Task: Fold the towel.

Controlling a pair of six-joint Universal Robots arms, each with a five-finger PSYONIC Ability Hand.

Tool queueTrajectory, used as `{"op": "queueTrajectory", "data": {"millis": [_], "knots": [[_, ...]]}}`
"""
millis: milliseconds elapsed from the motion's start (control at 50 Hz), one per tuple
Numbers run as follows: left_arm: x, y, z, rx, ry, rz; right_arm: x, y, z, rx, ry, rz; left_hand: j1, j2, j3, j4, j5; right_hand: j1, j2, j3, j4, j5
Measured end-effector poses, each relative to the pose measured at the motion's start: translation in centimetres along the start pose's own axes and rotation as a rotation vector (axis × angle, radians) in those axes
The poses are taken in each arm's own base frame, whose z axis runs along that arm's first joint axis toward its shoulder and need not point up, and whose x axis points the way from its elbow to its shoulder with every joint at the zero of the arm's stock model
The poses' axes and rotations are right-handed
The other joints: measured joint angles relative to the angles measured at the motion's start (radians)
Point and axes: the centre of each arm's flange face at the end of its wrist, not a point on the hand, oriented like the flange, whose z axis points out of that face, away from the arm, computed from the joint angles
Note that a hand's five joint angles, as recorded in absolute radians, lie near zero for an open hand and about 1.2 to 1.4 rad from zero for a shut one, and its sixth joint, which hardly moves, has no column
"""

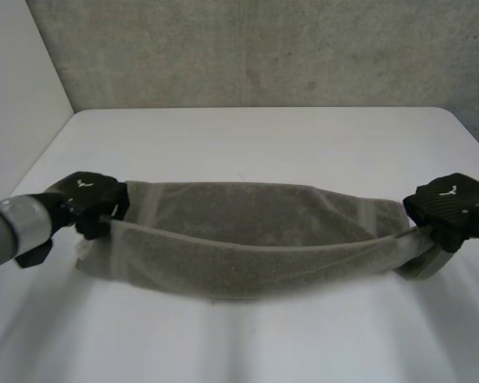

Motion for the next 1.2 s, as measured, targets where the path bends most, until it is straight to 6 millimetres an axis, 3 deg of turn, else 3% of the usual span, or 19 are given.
{"op": "queueTrajectory", "data": {"millis": [140, 220, 320, 420, 480, 560, 640, 700, 820, 980, 1080, 1200], "knots": [[-1.0, -1.3, 5.0, 0.008, -0.034, 0.018, -0.5, -1.0, 4.1, -0.01, -0.003, -0.062, 0.0, 0.0, 0.0, 0.0, 0.0, 0.0, 0.0, 0.0, 0.0, 0.0], [-1.9, -3.4, 7.2, 0.061, -0.07, 0.046, 0.3, -2.9, 6.2, 0.051, 0.057, -0.098, 0.0, 0.0, 0.0, 0.0, 0.0, 0.0, 0.0, 0.0, 0.0, 0.0], [-3.5, -8.1, 9.0, 0.209, -0.146, 0.105, 3.5, -8.0, 7.8, 0.263, 0.237, -0.117, 0.0, 0.0, 0.0, 0.0, 0.0, 0.0, 0.0, 0.0, 0.0, 0.0], [-5.4, -14.3, 8.4, 0.435, -0.247, 0.137, 8.3, -14.4, 6.4, 0.557, 0.48, -0.098, 0.0, 0.001, 0.001, 0.001, 0.0, 0.001, 0.0, 0.002, 0.0, 0.0], [-6.6, -18.8, 6.4, 0.631, -0.309, 0.11, 11.3, -18.3, 4.0, 0.761, 0.638, -0.066, 0.0, 0.001, 0.001, 0.001, 0.0, 0.001, 0.0, 0.002, 0.0, 0.0], [-7.7, -22.5, 3.8, 0.825, -0.32, 0.011, 12.9, -20.6, 1.5, 0.903, 0.728, -0.031, 0.0, 0.001, 0.001, 0.001, 0.0, 0.001, 0.0, 0.003, 0.0, 0.0], [-8.2, -23.4, 2.9, 0.895, -0.281, -0.099, 12.4, -20.6, 1.2, 0.897, 0.703, -0.001, 0.0, 0.001, 0.001, 0.001, 0.001, 0.002, 0.0, 0.003, 0.0, 0.003], [-8.3, -22.4, 3.6, 0.859, -0.252, -0.164, 10.9, -19.2, 2.3, 0.814, 0.631, 0.021, 0.0, 0.001, 0.001, 0.001, 0.0, 0.002, 0.0, 0.003, 0.0, 0.005], [-7.5, -17.3, 6.8, 0.645, -0.189, -0.263, 6.7, -14.4, 5.9, 0.573, 0.437, 0.045, 0.0, 0.001, 0.001, 0.002, 0.0, 0.002, 0.0, 0.003, 0.0, 0.005], [-3.7, -6.6, 10.9, 0.304, -0.061, -0.284, 0.4, -6.4, 10.6, 0.318, 0.206, 0.0, 0.0, 0.001, 0.001, 0.002, 0.0, 0.002, 0.0, 0.003, 0.0, 0.005], [-1.6, -2.0, 11.4, 0.18, -0.027, -0.233, -1.9, -3.0, 12.2, 0.236, 0.143, -0.015, 0.0, 0.001, 0.001, 0.002, 0.0, 0.002, 0.0, 0.003, 0.0, 0.005], [-0.3, -0.8, 9.5, 0.13, -0.016, -0.178, -2.3, -2.5, 11.2, 0.219, 0.137, -0.014, 0.0, 0.001, 0.001, 0.002, 0.0, 0.002, 0.0, 0.003, 0.0, 0.005]]}}
